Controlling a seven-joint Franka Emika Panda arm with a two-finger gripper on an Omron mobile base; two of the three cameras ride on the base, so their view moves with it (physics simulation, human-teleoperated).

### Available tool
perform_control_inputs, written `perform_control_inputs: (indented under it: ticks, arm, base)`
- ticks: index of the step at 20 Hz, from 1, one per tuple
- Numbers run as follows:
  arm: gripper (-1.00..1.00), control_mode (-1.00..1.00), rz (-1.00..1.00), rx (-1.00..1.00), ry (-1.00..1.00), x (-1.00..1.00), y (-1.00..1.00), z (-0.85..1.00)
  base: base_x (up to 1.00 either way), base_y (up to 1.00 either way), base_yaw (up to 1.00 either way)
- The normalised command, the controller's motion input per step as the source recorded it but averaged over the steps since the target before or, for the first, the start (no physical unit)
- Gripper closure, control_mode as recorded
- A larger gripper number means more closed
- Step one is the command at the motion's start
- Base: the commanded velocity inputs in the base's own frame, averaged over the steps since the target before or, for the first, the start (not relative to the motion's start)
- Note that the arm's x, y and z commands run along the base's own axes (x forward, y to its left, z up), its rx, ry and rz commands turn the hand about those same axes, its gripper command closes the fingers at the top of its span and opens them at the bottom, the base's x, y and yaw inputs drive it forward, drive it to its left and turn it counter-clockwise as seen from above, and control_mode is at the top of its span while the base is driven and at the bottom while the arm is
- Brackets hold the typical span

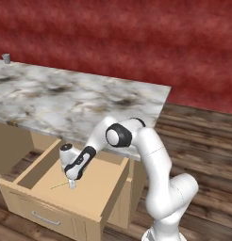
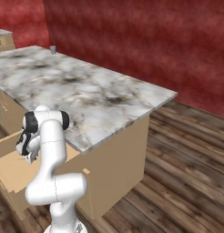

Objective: Take a straw from the drawer in front and place it inside the glass cup on the dining counter.

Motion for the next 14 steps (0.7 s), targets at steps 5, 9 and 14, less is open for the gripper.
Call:
perform_control_inputs:
  ticks: [5,9,14]
  arm:
    - [1.0,-1.0,0.0,0.0,-0.01,-0.27,0.0,0.1]
    - [1.0,-1.0,0.0,0.0,-0.05,-0.45,0.0,0.82]
    - [1.0,-1.0,0.0,0.0,0.0,-0.43,0.0,1.0]
  base:
    - [0.0,0.0,0.0]
    - [0.0,0.0,0.0]
    - [0.0,0.0,0.0]
